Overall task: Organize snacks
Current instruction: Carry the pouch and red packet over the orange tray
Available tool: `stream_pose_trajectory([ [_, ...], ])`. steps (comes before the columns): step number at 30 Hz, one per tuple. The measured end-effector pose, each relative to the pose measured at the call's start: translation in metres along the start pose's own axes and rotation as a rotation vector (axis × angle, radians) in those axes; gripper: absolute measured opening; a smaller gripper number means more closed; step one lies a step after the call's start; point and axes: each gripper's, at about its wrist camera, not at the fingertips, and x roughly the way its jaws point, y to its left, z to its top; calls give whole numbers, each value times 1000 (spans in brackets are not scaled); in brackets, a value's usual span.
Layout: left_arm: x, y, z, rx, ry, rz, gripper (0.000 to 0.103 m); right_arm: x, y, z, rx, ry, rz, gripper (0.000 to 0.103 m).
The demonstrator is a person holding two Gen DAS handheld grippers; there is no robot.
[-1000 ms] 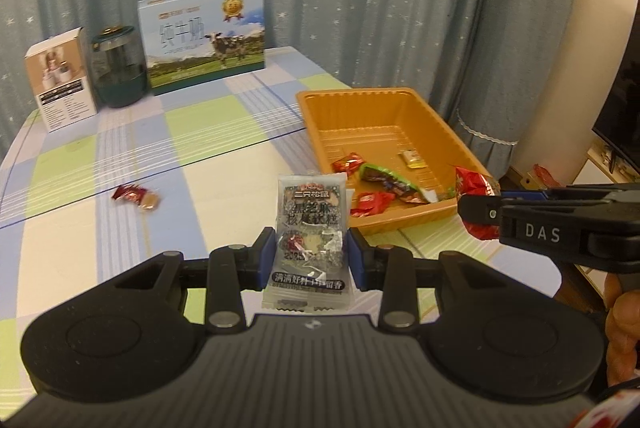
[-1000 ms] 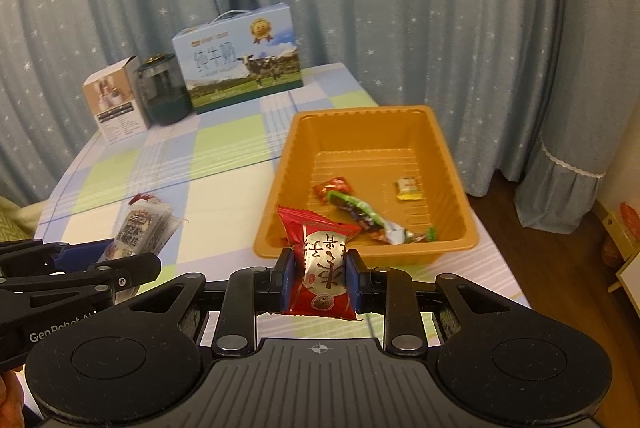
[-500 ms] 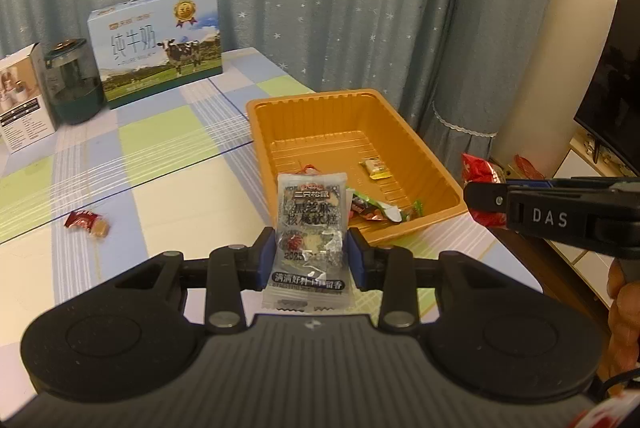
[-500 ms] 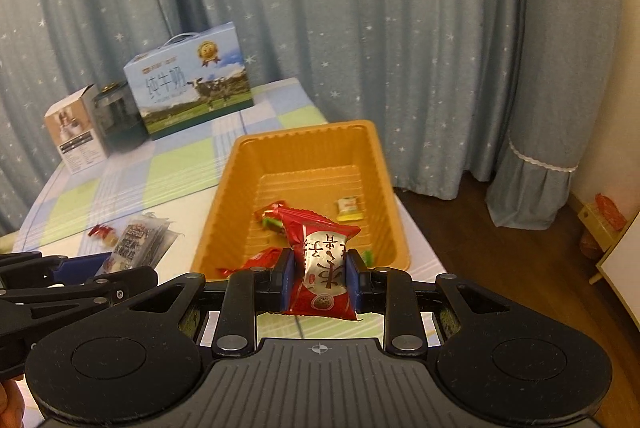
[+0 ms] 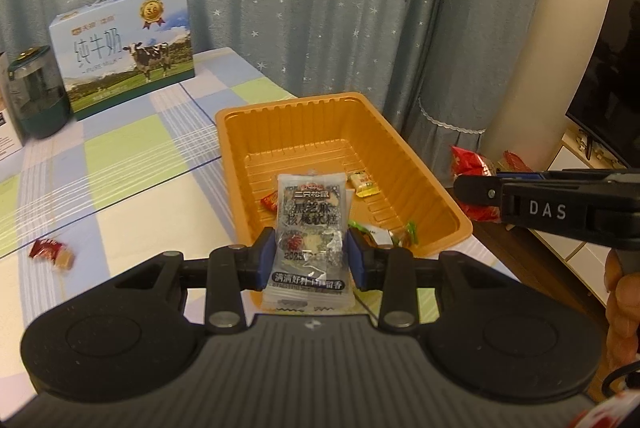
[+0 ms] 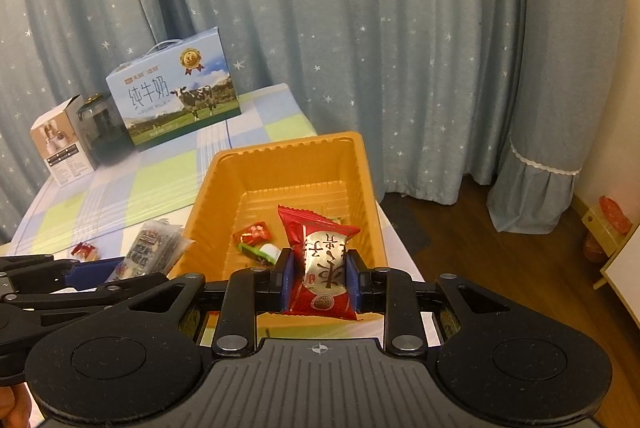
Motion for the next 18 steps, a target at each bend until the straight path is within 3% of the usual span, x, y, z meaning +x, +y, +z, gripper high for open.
stream_pose_trajectory([
  [18,55,3,26,22,-7,-36,35,40,-15,24,26,1,-5,27],
])
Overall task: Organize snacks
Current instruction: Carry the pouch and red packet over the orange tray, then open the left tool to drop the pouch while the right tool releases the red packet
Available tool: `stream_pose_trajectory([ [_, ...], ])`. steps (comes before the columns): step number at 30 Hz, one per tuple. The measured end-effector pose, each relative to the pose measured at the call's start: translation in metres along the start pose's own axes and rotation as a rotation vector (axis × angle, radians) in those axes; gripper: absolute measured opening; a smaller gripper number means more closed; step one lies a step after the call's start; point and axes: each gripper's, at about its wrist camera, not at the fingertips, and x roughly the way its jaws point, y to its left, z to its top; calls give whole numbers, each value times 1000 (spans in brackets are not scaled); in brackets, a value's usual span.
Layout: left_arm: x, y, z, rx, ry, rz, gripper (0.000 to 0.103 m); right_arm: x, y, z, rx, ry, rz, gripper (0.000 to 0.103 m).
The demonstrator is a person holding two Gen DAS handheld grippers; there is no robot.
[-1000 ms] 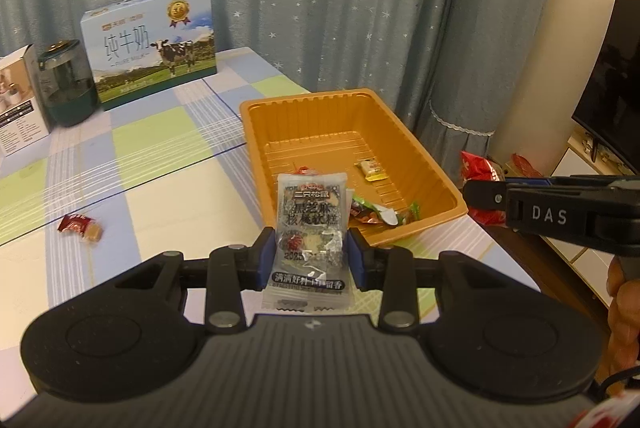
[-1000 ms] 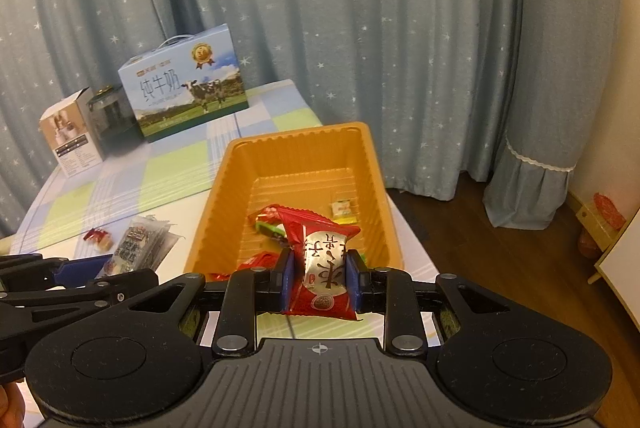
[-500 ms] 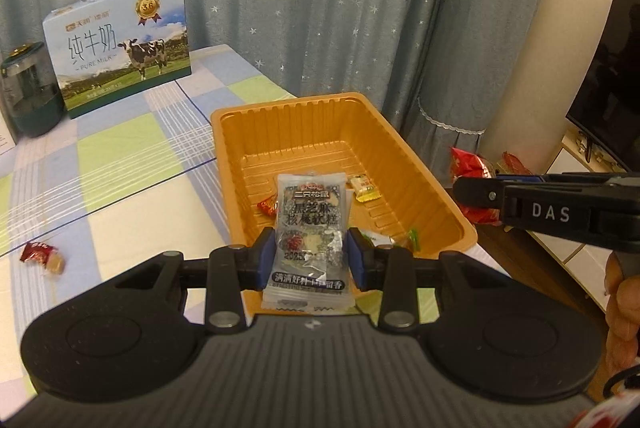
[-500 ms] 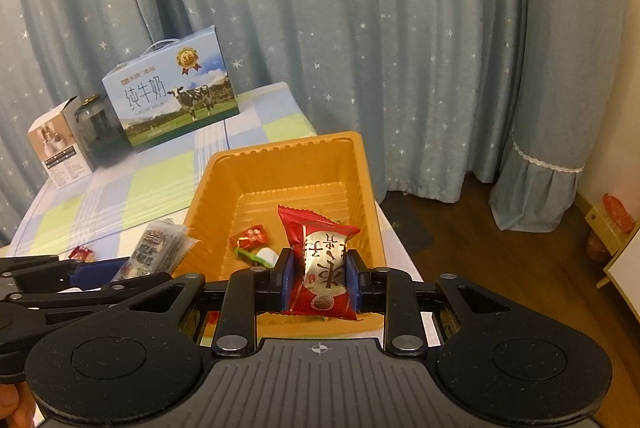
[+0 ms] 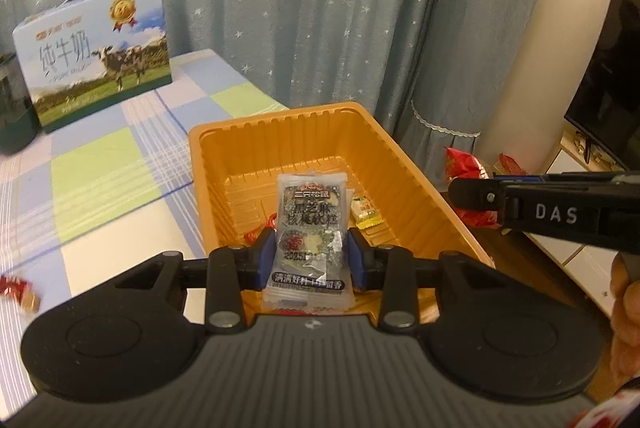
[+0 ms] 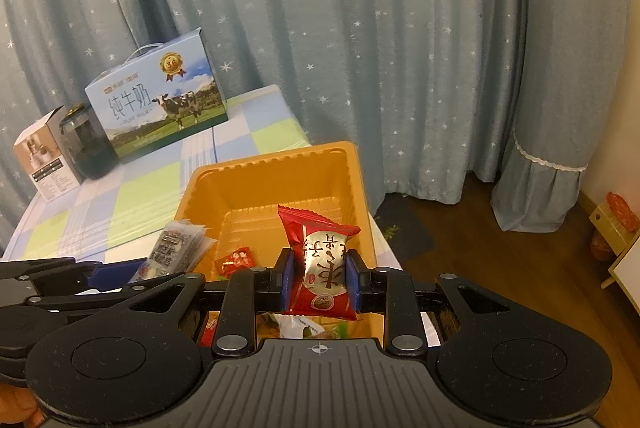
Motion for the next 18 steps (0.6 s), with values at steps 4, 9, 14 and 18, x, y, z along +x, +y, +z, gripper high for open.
stream_pose_trajectory([
  [4,4,4,2,-3,-13,-6,53,1,-1,-1,-3,3,-5,27],
  [9,-6,19,-3,-35,-27,30,53,3,1,-4,0,12,-5,27],
  [14,-14,31,-14,-63,-5,52,53,5,7,-8,-7,22,8,27],
  [18,-21,36,-20,-79,-1,54,53,3,14,-9,-15,23,18,27],
])
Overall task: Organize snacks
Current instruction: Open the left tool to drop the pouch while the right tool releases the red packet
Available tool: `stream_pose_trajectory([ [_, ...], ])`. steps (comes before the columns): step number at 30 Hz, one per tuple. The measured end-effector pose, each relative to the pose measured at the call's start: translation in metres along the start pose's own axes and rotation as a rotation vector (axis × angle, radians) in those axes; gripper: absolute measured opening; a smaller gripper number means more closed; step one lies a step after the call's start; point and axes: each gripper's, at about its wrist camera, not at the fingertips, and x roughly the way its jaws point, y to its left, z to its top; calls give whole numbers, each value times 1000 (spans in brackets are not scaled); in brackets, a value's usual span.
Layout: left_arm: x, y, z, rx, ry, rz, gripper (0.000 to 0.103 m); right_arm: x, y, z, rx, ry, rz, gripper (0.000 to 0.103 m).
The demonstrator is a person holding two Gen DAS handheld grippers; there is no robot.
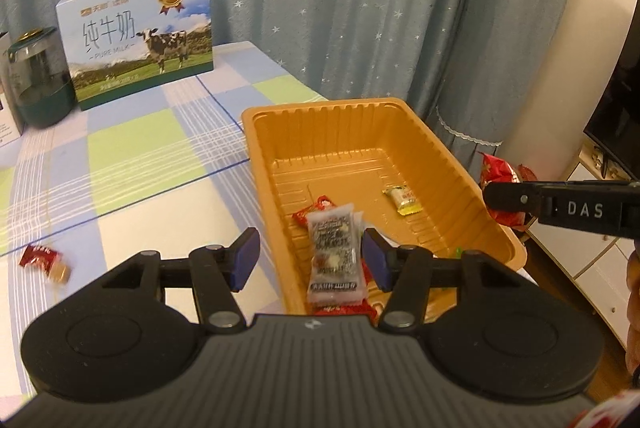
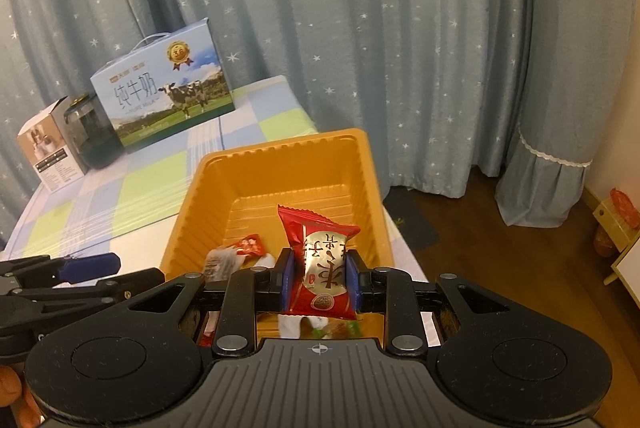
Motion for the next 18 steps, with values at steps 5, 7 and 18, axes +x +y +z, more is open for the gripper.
stream_pose_trajectory([
  [5,-6,4,-4,-9,0,4,53,-1,6,1,-13,2,3,27],
  [7,-8,5,-4,-13,-2,5,53,0,9,2,-18,1,3,27],
  [18,-17,13,-10,-42,-12,13,56,9,20,13,-26,-4,32,28],
])
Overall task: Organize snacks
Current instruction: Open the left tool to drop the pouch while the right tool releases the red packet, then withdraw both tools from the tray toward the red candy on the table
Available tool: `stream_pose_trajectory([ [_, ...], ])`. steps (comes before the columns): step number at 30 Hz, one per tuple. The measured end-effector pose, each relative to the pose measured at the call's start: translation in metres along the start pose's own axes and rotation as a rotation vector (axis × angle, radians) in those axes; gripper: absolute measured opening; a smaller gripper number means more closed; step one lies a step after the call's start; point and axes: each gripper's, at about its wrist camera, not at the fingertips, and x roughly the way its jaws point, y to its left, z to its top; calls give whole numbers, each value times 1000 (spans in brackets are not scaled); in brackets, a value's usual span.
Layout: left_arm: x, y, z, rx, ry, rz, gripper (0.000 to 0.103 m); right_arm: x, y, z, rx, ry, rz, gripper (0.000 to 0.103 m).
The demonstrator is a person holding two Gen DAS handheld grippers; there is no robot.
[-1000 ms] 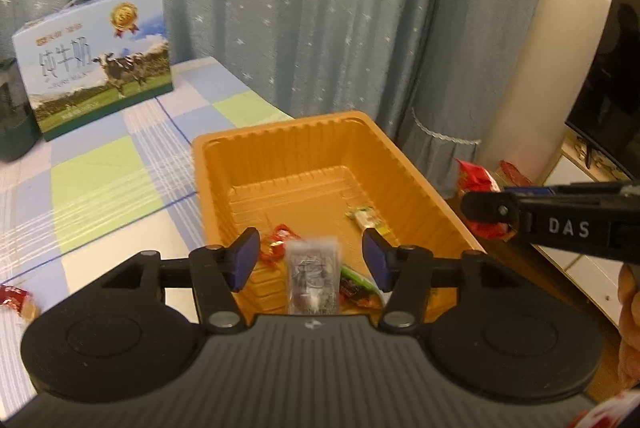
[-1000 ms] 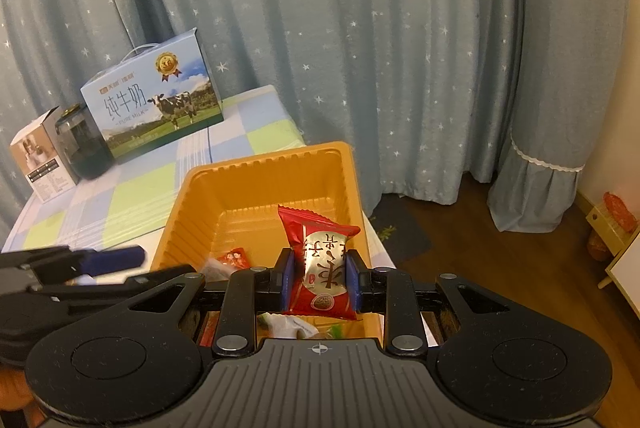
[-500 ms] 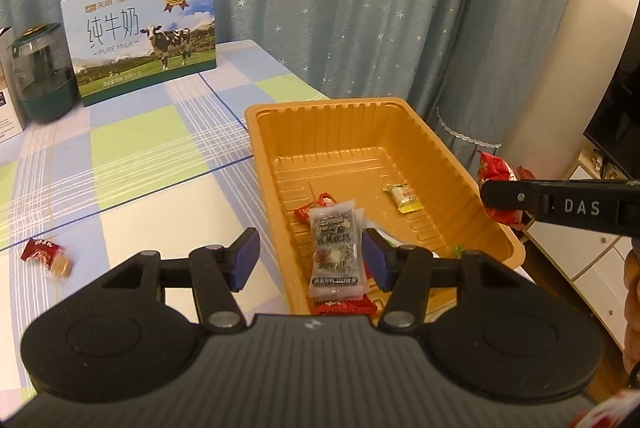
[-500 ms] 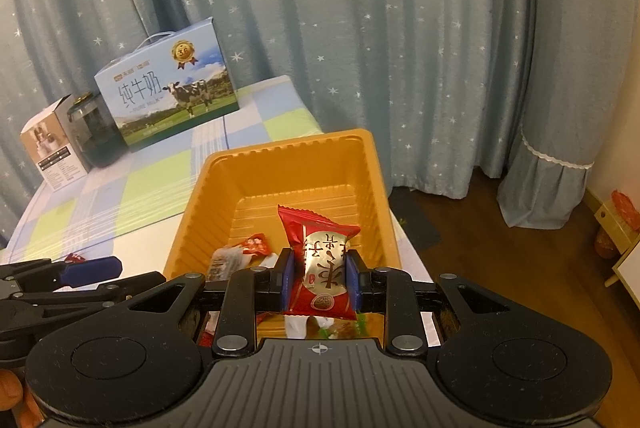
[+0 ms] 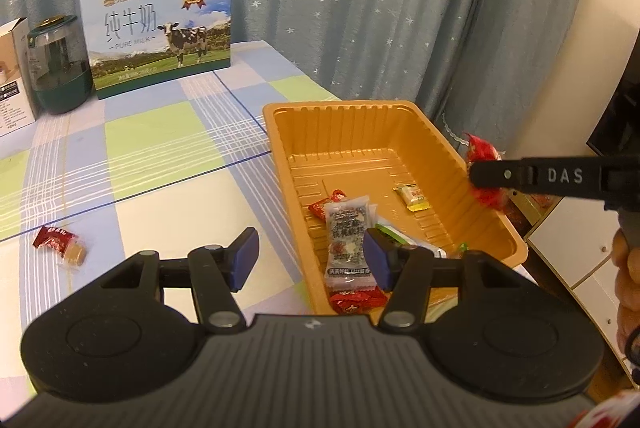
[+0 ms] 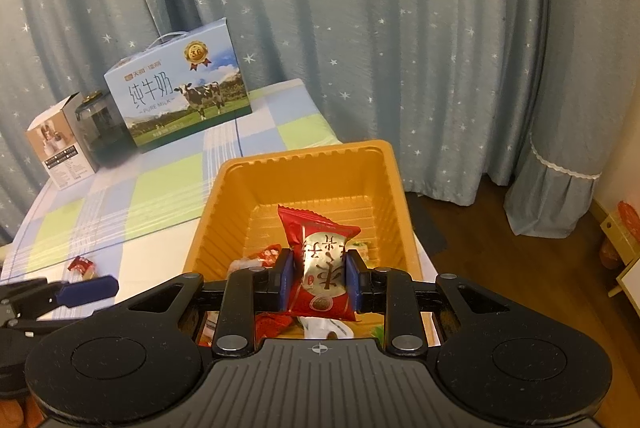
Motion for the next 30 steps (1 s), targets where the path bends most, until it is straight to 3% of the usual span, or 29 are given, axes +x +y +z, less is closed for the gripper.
stream_pose_trajectory([
  [2,-3,3,-2,-9,0,2,59,5,0,3,-2,2,23,28],
  [3,-5,5,-3,-14,1,3,60,7,-1,4,6,4,28,38],
  [4,-7,8,-5,-21,2,6,62,7,-3,6,20,-1,28,63],
  [6,-12,14,-8,-34,-2,16,64,2,-9,6,61,-36,23,78],
  [17,-54,34,-29,-86,-17,82,71,-38,-22,-11,155,-28,4,78],
  [30,-129,45,-46,-80,-77,142,87,-89,50,-47,28,-1,64,78],
])
